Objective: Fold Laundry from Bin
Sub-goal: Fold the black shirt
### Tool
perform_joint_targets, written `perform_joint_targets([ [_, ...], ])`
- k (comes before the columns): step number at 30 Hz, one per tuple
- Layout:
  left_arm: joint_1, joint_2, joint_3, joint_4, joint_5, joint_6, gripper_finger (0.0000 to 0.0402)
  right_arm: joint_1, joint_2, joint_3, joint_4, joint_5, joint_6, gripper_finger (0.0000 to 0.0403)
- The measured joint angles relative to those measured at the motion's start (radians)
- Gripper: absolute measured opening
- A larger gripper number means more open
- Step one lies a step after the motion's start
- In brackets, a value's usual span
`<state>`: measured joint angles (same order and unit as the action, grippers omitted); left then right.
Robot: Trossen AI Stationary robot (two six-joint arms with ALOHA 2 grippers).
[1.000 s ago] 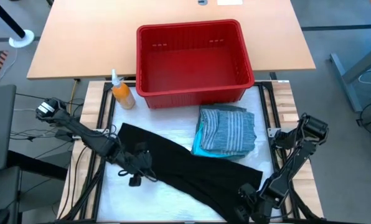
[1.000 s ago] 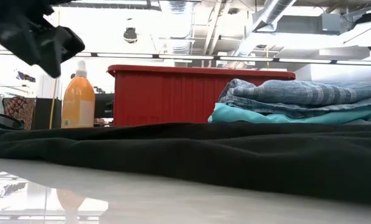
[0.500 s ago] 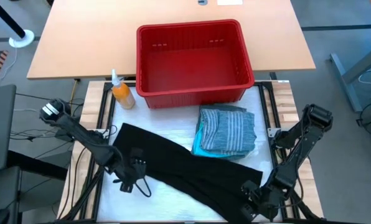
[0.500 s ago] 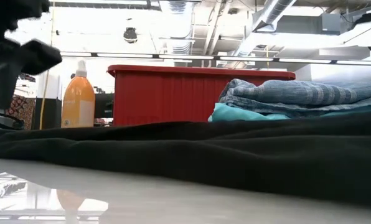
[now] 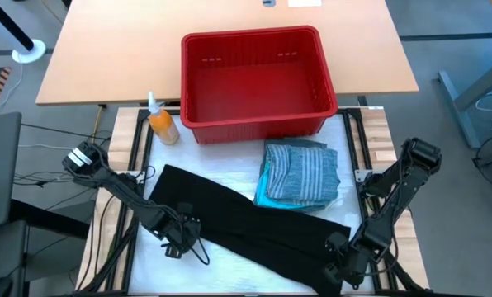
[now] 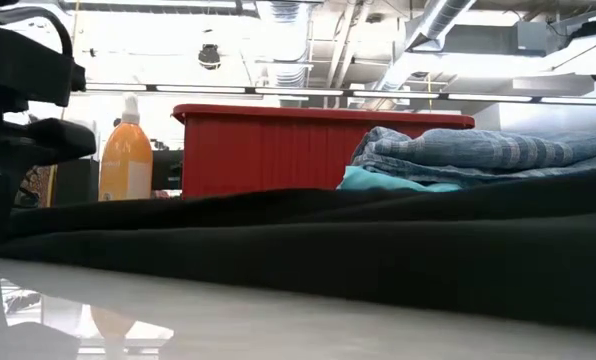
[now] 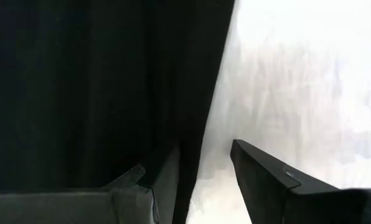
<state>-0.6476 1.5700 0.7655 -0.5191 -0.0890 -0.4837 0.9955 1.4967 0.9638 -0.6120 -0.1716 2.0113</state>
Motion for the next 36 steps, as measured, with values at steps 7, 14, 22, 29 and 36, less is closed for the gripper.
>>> perform_joint_targets([
  [7, 0.020, -0.039, -0.003, -0.061, 0.043, -0.045, 0.0142, -0.033, 0.000, 0.000, -0.053, 0.004, -0.069, 0.0071],
  [14, 0.021, -0.042, -0.002, -0.116, 0.078, -0.053, 0.0142, -0.051, 0.000, -0.002, 0.090, -0.062, -0.105, 0.0151],
  [22, 0.021, -0.044, -0.002, -0.072, 0.062, -0.079, 0.0142, 0.066, 0.072, -0.001, 0.307, 0.116, 0.093, 0.0209],
  [29, 0.021, -0.044, -0.003, -0.059, 0.077, -0.079, 0.0142, 0.119, 0.183, 0.000, 0.498, 0.250, 0.163, 0.0216],
  [36, 0.021, -0.044, -0.003, -0.059, 0.090, -0.105, 0.0142, 0.118, 0.292, -0.001, 0.621, 0.303, 0.153, 0.0216],
])
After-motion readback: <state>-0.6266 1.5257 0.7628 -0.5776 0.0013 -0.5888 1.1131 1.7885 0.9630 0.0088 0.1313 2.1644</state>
